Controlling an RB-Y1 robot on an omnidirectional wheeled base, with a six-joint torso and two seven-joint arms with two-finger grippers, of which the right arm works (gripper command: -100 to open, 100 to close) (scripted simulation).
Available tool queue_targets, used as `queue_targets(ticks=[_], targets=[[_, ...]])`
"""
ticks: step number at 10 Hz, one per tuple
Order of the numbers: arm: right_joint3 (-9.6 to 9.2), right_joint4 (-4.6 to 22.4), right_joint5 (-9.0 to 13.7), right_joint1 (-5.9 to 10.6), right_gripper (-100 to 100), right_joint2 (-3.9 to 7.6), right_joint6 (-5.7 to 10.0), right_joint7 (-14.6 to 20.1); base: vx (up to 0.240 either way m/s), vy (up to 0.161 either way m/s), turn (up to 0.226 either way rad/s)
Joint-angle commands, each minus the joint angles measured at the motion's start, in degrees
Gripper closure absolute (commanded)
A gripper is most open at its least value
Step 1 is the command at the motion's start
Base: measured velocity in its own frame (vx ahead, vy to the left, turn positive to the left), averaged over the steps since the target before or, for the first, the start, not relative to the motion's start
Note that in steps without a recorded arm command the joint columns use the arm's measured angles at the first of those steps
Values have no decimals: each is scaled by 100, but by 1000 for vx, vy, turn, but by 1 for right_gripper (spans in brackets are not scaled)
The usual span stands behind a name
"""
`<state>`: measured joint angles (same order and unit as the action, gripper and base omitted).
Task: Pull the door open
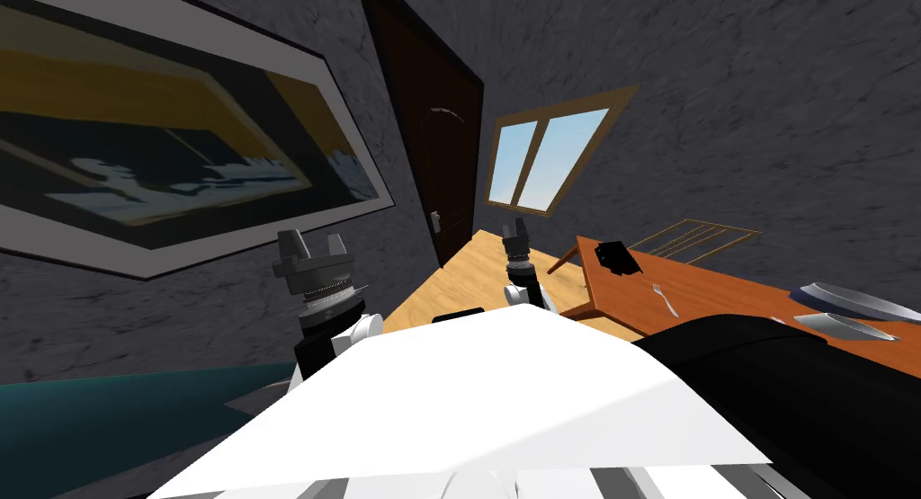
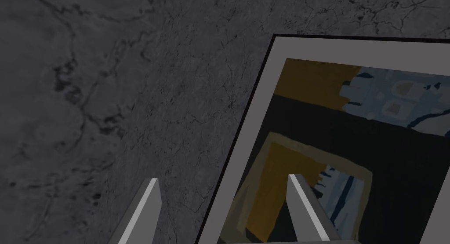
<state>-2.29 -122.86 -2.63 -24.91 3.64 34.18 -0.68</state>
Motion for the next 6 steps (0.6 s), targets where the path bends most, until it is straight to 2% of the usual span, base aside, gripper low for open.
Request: queue_targets(ticks=[1,6], targets=[[9,143,-198,60,-100,12,-12,-118,124,-11,101],[54,512,-741,208,-100,55,-58,-413,99,-21,75]])
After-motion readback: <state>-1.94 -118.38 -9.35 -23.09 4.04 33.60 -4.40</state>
